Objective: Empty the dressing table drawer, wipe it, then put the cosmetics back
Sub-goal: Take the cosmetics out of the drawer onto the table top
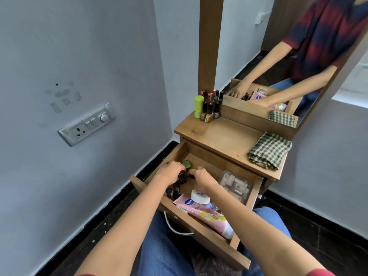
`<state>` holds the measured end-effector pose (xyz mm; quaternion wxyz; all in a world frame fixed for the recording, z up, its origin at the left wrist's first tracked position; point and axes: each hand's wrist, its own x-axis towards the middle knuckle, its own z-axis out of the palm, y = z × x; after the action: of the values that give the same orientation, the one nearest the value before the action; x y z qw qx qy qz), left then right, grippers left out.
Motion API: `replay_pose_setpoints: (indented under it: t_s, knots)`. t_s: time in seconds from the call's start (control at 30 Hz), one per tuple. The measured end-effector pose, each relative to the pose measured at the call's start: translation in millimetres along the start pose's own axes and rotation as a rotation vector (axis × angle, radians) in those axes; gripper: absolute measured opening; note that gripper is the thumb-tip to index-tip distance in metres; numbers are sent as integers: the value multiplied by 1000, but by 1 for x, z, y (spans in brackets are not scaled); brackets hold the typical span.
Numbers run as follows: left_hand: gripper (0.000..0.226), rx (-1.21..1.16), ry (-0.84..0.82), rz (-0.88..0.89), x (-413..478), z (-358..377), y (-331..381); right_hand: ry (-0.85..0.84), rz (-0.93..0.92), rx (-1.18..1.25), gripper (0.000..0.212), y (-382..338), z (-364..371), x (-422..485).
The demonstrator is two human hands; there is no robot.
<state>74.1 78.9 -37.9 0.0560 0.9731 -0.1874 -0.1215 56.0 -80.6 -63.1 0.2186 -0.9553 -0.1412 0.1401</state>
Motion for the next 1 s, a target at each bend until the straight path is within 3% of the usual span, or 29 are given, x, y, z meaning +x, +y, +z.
replay_pose_setpoints:
  t_s: [0.33, 0.5, 0.6, 0.7, 0.83, 1.0]
  knots:
    - [35, 73, -23, 7, 9, 5, 7, 328, -38, 71, 17, 5, -6, -3]
    - [30, 69, 57, 29, 5, 6, 12, 453, -29, 91, 22, 3, -22, -4]
    - [23, -187, 131, -4, 2, 3, 10, 533, -76, 123, 26, -1, -36, -9]
    - [13, -440, 340, -77, 2, -5, 7, 642, -133, 90, 26, -5, -60, -15]
    - [24, -667, 606, -116, 6, -29, 15, 788, -130, 72, 23, -8, -101, -15]
    - [35, -804, 733, -151, 28, -68, 38, 814, -56, 115, 25, -2, -142, 5]
